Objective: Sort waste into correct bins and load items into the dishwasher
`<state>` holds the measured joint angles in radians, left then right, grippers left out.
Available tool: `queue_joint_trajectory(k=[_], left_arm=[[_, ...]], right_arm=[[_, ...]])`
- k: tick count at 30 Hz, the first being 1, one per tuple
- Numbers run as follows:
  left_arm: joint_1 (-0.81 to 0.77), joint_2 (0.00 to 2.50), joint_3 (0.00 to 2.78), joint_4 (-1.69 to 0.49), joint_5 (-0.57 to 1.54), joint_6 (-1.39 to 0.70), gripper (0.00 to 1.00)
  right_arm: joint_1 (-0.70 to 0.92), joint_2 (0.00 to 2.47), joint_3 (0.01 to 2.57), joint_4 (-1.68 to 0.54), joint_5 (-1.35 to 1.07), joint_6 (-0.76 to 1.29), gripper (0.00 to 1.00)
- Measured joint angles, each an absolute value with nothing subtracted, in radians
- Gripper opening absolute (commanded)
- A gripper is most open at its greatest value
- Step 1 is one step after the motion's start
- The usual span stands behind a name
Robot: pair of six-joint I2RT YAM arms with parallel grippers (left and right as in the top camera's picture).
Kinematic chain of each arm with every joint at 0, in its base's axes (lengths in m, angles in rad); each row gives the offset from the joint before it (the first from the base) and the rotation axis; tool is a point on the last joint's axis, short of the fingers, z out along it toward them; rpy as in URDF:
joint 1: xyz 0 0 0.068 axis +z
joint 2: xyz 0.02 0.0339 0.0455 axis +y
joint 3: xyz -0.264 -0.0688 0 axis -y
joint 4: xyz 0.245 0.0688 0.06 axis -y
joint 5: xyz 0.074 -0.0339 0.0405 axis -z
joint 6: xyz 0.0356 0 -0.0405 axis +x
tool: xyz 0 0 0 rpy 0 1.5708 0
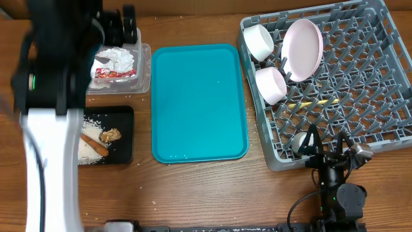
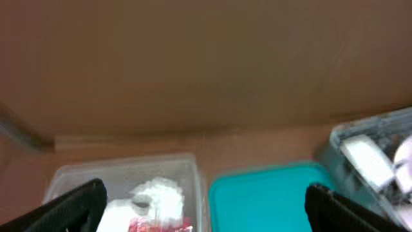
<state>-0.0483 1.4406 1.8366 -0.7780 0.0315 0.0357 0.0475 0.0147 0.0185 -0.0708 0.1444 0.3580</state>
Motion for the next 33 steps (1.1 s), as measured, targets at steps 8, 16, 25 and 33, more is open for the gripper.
queue_joint_trajectory(k=[8,16,25,33], left_arm=[[-0.051,0.867,1.070,-0.307,0.085,0.056,1.00],[-0.051,0.366,0.397,0.026,0.081,0.059,1.00],[-0.051,0.060,0.152,0.048,0.043,0.059,1.00],[-0.051,0.017,0.022,0.047,0.041,0.059,1.00]], right_arm=[[0.047,0.014,0.019,-0.071,0.140,0.358,1.00],[0.047,0.013,0.019,-0.072,0.138,0.358,1.00],[0.047,0.013,0.019,-0.071,0.138,0.358,1.00],[0.047,0.013,0.019,-0.071,0.138,0.358,1.00]])
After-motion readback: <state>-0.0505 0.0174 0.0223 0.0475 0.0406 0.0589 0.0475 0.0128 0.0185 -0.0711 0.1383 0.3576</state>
